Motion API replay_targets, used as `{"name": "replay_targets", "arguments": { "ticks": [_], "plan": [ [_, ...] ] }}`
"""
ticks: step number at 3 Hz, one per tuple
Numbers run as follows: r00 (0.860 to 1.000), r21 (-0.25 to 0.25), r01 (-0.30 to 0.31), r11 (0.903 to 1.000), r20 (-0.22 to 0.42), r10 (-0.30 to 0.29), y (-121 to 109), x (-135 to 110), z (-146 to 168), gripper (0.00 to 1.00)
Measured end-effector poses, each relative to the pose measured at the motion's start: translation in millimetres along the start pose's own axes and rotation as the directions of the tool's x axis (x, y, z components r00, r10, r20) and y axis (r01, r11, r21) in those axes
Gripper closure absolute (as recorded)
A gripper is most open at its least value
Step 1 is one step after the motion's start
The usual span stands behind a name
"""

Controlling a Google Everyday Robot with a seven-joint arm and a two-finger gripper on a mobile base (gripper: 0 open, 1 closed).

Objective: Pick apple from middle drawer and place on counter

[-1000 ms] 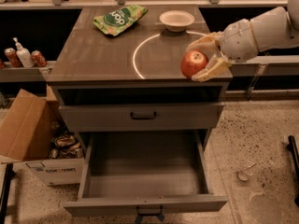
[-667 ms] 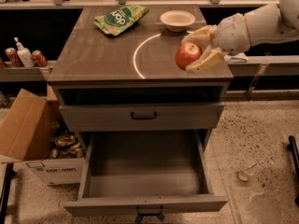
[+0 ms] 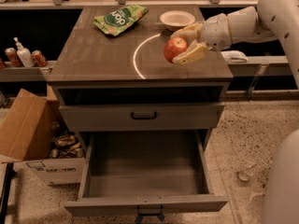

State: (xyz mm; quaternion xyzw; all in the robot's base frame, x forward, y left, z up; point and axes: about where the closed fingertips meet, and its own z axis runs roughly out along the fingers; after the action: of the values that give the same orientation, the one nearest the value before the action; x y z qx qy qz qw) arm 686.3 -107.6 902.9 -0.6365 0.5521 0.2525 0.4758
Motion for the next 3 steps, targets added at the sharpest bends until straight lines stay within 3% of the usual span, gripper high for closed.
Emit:
{"name": "replay_targets", "arguments": {
  "ticks": [3],
  "plan": [
    [0.993, 0.086, -0.113, 0.9899, -0.013, 0.114, -29.5, 26.7, 17.8, 1.0]
  ]
}}
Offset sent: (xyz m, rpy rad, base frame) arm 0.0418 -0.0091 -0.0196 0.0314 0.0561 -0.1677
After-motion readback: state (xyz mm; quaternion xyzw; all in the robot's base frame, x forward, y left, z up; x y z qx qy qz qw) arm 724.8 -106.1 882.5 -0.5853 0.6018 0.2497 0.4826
